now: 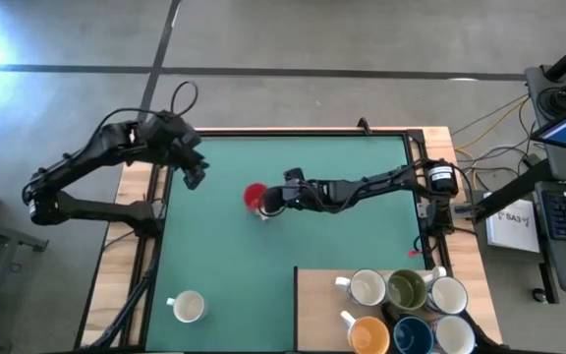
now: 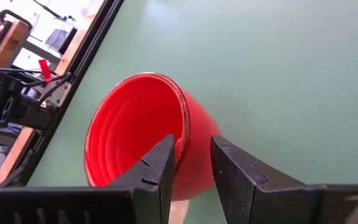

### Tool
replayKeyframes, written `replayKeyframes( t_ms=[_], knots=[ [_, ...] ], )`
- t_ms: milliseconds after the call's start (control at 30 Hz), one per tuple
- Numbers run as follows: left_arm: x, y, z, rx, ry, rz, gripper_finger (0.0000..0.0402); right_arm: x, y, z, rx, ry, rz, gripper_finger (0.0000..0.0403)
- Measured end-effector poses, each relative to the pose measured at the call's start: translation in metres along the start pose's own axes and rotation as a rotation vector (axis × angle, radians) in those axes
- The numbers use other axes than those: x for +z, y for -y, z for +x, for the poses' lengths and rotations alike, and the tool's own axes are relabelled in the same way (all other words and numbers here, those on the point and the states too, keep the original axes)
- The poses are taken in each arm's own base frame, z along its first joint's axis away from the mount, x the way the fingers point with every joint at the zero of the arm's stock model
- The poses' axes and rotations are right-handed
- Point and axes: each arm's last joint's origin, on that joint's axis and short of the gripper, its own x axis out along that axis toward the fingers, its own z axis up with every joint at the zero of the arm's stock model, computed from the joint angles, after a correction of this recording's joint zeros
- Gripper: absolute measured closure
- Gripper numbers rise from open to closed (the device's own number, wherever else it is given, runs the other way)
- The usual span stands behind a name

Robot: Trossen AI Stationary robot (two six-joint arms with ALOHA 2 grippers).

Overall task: Place coffee mugs
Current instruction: Put the red mug on the shelf

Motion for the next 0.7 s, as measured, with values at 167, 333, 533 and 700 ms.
replayKeyframes(
  t_ms=[167,333,533,700],
  knots=[
    [-0.003,-0.001,-0.003,0.019,-0.005,-0.003,0.0286,0.004,-0.007,0.006,-0.035,-0.012,-0.045,0.0312],
    [-0.005,-0.002,-0.006,0.021,0.001,-0.003,0.0286,0.003,-0.013,0.016,-0.096,-0.058,-0.111,0.0317],
    [-0.008,-0.003,-0.010,0.028,0.004,-0.003,0.0286,0.003,-0.026,0.034,-0.148,-0.155,-0.200,0.0330],
    [-0.010,-0.003,-0.013,0.031,0.014,-0.003,0.0286,0.007,-0.043,0.045,-0.155,-0.217,-0.321,0.0348]
  ],
)
